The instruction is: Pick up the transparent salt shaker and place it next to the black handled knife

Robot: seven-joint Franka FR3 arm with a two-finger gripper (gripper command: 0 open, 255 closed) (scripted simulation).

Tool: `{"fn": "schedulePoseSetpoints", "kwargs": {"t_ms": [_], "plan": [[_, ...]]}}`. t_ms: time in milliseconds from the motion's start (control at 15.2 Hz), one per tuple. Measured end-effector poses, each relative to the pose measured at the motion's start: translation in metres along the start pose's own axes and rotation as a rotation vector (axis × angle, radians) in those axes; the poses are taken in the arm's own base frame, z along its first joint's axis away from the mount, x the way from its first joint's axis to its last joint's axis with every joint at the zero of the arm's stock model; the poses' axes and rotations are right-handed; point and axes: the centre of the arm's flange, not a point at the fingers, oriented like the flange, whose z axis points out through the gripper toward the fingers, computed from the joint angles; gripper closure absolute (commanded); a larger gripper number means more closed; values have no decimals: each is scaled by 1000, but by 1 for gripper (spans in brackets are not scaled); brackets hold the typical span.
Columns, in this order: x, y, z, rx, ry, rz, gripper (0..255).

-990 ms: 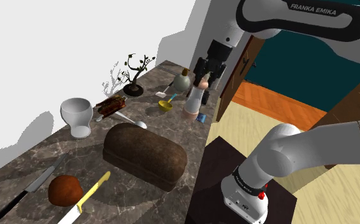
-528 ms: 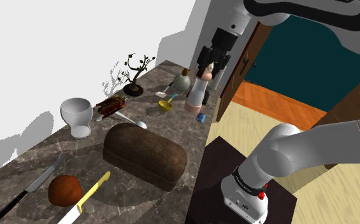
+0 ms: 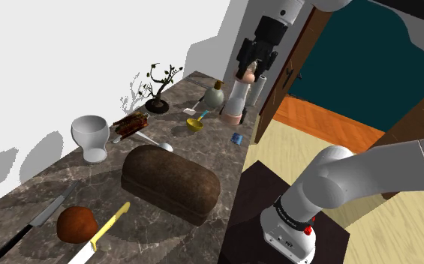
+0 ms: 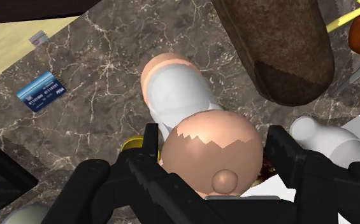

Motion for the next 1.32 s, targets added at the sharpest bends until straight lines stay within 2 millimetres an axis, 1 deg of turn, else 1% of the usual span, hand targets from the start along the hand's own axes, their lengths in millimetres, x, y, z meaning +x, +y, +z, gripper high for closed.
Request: {"fn": "schedulePoseSetpoints", "kwargs": {"t_ms": [330,396,528,660,792,924,1122,1254,1320], "plan": [[-1,-3,-25,0,0,0,255],[1,-10,-27,0,0,0,255],[5,-32,-25,-1,0,-1,255],[15,-53,-23,-1,0,-1,255],[22,-80,-21,-1,0,-1,255],[24,-105,-13,-1,0,-1,255],[35,-143,-10,-1,0,-1,255],[44,-165,-7,-1,0,-1,255],[48,-178,-3,-1,0,-1,255]]}}
